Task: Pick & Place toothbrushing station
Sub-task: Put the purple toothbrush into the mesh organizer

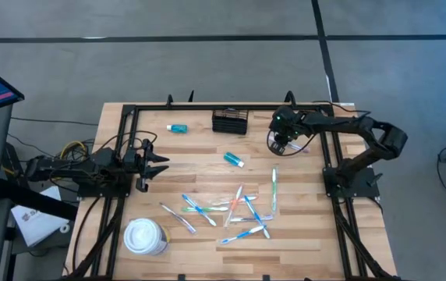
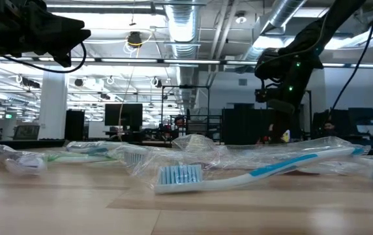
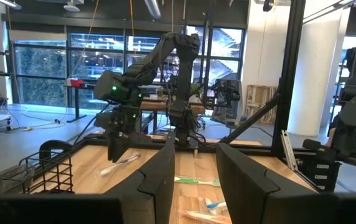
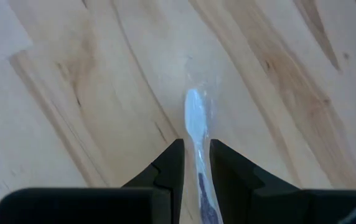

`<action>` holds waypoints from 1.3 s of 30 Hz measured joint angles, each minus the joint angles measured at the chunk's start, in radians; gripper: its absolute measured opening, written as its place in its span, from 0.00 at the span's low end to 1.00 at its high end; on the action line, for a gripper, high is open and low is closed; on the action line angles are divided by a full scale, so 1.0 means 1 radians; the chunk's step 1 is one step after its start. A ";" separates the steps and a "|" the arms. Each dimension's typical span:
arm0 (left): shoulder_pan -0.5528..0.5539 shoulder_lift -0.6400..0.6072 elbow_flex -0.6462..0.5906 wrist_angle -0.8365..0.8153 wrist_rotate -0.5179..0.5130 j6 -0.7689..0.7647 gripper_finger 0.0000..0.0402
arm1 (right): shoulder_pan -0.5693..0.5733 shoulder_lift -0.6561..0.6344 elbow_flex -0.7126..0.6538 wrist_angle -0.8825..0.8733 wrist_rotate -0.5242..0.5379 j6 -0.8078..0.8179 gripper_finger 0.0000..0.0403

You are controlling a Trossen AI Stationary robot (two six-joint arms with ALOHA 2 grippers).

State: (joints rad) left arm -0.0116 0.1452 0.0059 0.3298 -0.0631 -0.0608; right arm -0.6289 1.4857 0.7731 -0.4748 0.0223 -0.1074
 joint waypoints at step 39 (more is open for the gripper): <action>0.000 0.000 0.000 0.000 0.000 0.000 0.28 | -0.010 0.008 0.000 -0.103 0.031 -0.020 0.47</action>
State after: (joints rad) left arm -0.0116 0.1452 0.0059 0.3298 -0.0631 -0.0612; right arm -0.6384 1.4933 0.7734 -0.5777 0.0528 -0.1276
